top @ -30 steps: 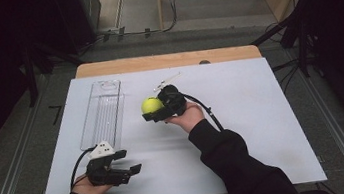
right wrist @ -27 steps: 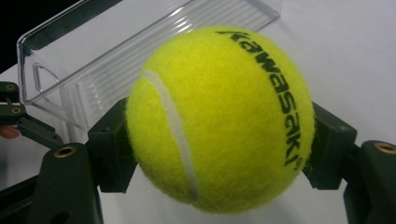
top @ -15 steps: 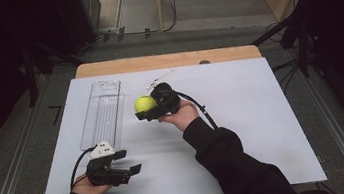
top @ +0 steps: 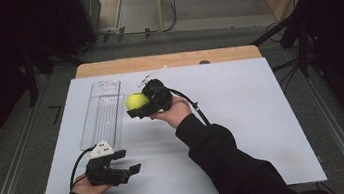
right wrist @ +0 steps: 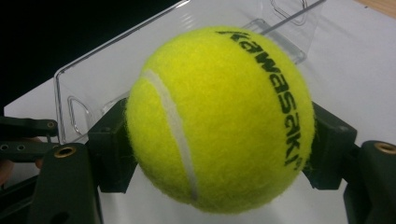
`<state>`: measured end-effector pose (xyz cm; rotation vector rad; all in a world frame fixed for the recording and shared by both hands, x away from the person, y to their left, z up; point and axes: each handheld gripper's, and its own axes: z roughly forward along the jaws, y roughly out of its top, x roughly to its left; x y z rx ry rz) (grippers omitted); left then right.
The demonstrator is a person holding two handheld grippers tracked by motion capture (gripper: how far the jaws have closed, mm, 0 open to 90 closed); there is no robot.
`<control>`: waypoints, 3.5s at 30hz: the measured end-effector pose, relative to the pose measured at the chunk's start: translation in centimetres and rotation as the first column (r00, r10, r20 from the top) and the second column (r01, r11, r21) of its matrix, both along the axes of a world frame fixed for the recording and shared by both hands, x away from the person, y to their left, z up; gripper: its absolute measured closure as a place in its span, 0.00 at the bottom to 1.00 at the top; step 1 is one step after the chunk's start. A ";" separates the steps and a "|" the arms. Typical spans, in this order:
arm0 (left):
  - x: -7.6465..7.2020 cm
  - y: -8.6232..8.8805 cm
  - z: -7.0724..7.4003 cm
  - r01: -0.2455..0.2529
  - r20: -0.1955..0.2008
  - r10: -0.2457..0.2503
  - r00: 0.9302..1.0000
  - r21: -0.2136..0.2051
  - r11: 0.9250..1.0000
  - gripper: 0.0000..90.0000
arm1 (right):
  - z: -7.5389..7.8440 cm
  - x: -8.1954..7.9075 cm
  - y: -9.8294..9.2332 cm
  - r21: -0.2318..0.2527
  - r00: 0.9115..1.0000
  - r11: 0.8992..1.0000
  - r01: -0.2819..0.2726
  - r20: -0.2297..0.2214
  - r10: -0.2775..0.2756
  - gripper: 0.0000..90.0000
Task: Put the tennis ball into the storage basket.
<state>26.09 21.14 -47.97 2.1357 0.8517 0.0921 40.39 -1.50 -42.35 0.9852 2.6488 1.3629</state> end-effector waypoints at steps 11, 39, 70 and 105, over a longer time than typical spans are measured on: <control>0.0 0.0 0.0 0.000 0.002 0.000 1.000 -0.003 1.000 0.24 | 0.4 0.4 1.4 -0.003 1.000 1.000 -0.008 0.005 0.008 0.26; 0.0 0.1 0.1 -0.003 0.004 0.003 1.000 -0.001 1.000 0.24 | 2.0 2.2 5.2 0.010 1.000 1.000 -0.022 0.016 0.022 0.26; -0.1 0.1 0.1 0.001 0.005 -0.001 1.000 0.002 1.000 0.24 | 1.0 3.7 9.4 0.006 1.000 1.000 -0.030 0.005 0.030 0.26; -0.1 0.2 0.1 0.002 0.001 -0.002 1.000 -0.004 1.000 0.24 | -0.9 3.4 12.0 -0.030 0.998 0.997 -0.066 -0.021 0.065 0.26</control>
